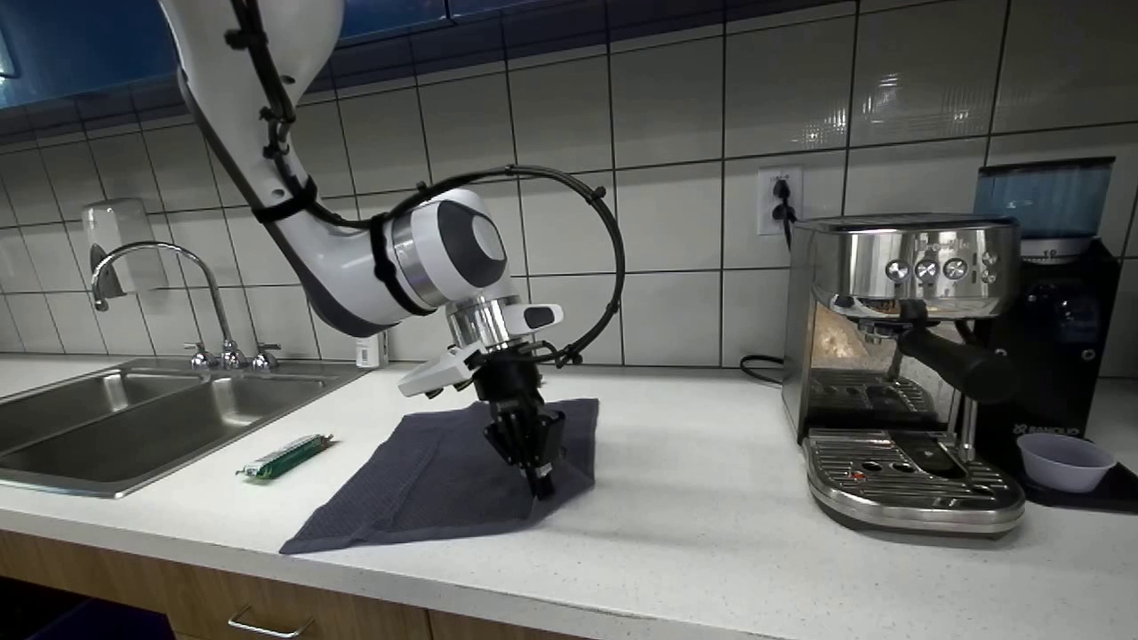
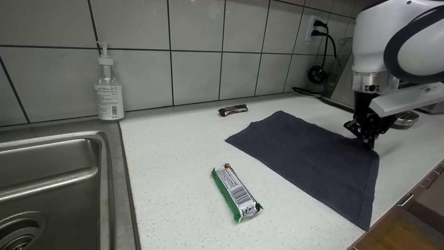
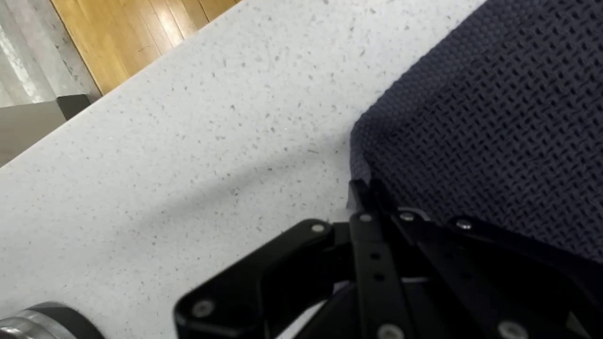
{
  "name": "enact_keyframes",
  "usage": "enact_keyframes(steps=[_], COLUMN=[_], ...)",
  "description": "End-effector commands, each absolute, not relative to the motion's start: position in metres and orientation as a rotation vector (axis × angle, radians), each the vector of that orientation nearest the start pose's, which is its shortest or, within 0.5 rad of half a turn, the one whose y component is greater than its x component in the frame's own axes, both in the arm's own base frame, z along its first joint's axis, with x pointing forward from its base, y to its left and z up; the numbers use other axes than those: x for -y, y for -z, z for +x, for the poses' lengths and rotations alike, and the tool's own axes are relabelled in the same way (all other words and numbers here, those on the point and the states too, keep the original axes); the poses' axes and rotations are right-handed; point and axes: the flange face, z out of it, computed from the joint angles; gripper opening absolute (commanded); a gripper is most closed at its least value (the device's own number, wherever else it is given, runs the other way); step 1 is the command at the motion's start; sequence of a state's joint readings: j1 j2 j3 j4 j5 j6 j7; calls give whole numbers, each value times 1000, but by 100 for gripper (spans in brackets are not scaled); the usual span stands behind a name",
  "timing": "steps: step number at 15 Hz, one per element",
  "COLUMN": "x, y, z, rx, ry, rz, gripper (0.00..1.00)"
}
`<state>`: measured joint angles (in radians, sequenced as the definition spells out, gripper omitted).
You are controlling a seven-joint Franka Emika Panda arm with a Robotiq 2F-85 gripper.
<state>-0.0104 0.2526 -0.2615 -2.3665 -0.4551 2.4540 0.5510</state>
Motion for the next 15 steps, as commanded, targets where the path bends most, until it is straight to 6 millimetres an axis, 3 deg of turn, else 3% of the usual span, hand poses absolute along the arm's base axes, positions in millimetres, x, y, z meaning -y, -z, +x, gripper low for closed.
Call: enact_keyframes(steps=[1, 6, 15], x=[135, 126, 90], y=[-233, -251, -269], z=[466, 464, 463], rx=[-804, -814, -772], ry=[-171, -130, -81], rz=[-3366, -3333, -3282], gripper=[1, 1, 1])
